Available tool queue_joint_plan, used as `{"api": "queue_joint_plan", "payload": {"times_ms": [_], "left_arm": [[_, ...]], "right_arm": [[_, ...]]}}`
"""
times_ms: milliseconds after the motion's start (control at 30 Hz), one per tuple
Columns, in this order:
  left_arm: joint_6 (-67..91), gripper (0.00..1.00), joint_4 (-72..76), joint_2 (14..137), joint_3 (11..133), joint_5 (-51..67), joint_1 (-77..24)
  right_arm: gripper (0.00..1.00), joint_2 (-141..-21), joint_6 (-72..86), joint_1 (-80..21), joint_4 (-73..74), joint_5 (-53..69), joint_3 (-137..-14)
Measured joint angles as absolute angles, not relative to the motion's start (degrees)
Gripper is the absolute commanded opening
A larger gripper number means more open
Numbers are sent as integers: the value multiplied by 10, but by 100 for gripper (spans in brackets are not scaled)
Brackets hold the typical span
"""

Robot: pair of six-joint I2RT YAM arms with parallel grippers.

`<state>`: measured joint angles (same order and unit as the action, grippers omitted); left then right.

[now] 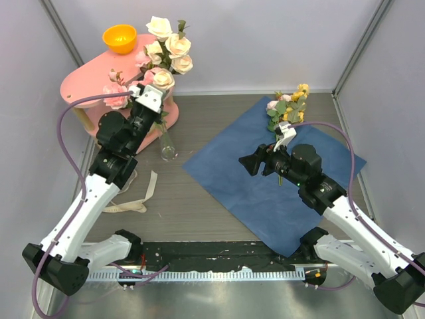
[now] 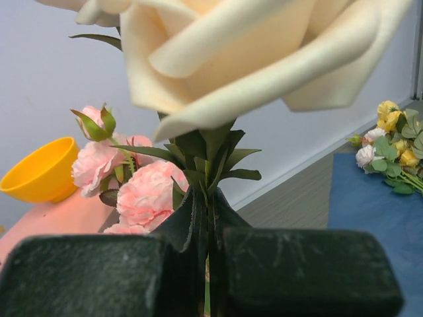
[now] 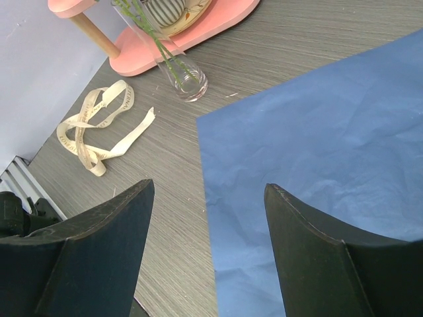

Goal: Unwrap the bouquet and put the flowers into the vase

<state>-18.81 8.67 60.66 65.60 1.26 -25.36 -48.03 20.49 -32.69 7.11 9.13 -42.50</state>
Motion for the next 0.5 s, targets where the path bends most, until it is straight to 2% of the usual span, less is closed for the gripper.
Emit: {"api": "queue_joint_plan", "payload": {"times_ms": [500], "left_arm": [[-200,0,79,606,692,11,-254]], "right_arm": [[73,-484,212,-327,69,93,-425]]}}
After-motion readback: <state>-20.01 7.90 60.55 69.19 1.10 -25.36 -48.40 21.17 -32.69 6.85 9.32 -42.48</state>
